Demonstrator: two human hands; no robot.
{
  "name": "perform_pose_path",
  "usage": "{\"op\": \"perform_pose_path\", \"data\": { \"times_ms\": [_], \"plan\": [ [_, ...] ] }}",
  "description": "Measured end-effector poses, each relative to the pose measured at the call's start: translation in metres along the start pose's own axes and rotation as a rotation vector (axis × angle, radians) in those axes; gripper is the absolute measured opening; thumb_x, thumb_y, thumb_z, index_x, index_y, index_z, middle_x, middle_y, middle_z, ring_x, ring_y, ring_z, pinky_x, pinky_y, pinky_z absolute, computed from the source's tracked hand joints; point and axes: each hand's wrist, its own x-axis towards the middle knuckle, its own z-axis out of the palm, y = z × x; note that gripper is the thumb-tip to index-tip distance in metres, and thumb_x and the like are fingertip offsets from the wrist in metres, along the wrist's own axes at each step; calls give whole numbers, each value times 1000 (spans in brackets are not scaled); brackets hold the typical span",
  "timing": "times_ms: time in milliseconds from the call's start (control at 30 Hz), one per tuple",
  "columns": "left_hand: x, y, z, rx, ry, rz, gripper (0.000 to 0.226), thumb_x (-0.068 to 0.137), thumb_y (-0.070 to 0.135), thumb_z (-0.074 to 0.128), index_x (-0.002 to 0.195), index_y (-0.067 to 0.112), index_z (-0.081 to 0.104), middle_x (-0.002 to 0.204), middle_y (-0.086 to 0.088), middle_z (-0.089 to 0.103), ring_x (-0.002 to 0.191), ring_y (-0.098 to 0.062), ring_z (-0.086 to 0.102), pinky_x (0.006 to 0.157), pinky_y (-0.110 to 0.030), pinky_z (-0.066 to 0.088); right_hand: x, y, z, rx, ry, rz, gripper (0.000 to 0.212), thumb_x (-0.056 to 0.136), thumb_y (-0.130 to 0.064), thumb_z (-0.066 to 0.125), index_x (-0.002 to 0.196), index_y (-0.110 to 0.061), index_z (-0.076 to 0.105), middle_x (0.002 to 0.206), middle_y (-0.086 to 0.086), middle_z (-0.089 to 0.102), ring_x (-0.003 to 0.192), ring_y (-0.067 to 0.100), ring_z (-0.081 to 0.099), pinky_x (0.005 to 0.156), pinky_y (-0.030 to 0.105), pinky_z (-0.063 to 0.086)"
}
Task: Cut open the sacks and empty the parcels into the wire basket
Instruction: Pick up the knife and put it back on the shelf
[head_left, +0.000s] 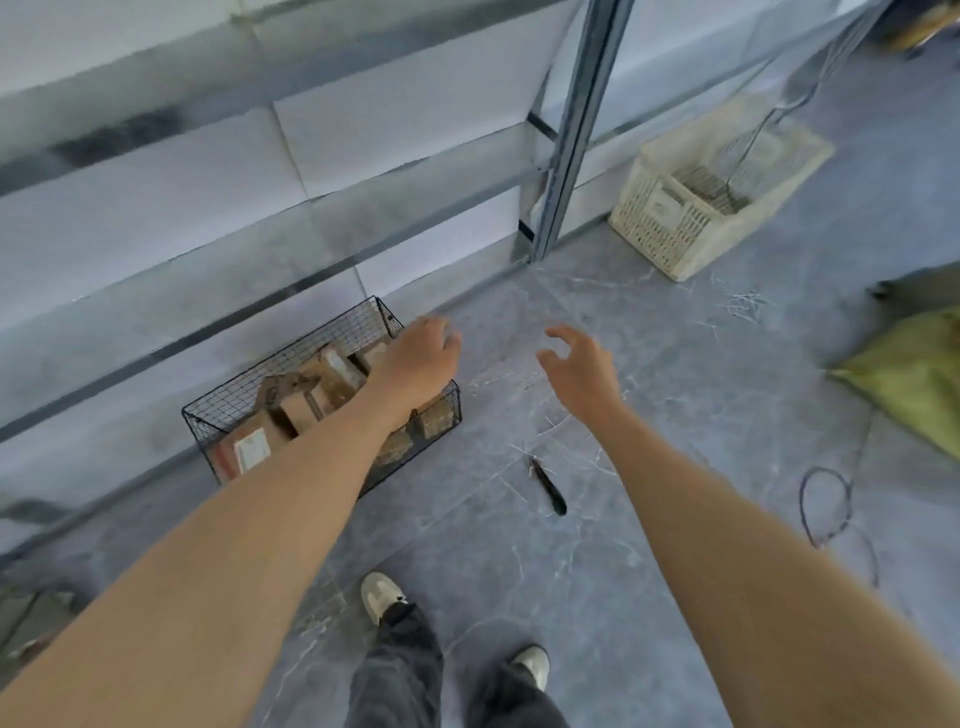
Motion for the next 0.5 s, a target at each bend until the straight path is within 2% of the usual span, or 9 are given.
{"op": "perform_pose_path", "data": {
  "times_ms": [67,133,200,233,300,400,500],
  "plan": [
    [-1,23,26,29,-19,12,39,100,32,29,112,3,52,105,-1,50,95,-18,50,79,-33,37,-5,27,-16,-25,18,21,38,95,-24,51,133,-19,53,124,10,62,83,21,61,72,22,38],
    [-1,40,51,53,-55,10,41,101,32,28,114,1,51,105,0,46,97,-16,47,79,-32,32,-7,55,-25,-32,16,47,39,95,-25,52,134,-17,51,128,9,60,98,23,59,82,26,41],
    [2,49,77,39,-116,19,44,101,33,28,127,3,48,120,-9,52,110,-23,50,90,-35,37,-5,83,-27,-33,8,90,41,95,-25,52,135,-16,50,129,10,59,107,26,58,89,33,45],
    [5,50,89,38,-146,16,45,101,33,28,130,4,47,131,-12,51,118,-28,49,96,-37,38,-4,96,-26,-31,7,118,42,95,-25,53,135,-16,49,128,10,59,105,27,59,90,36,46],
    [12,48,112,47,-198,6,43,100,31,29,129,5,47,132,-16,51,121,-32,49,98,-40,39,1,119,-20,-11,5,160,42,94,-26,54,135,-16,49,127,10,60,94,25,59,88,37,47],
    [27,43,139,66,-278,8,43,101,28,29,132,2,45,137,-16,47,124,-31,46,100,-39,36,13,148,-10,-1,4,221,42,95,-25,53,135,-15,49,127,10,60,102,27,60,91,38,47],
    [49,29,166,96,-320,12,45,102,29,30,132,-1,44,141,-16,44,127,-30,42,102,-37,33,27,178,10,-7,2,279,42,94,-26,53,135,-15,50,121,11,62,94,28,62,88,38,48]
  ]
}}
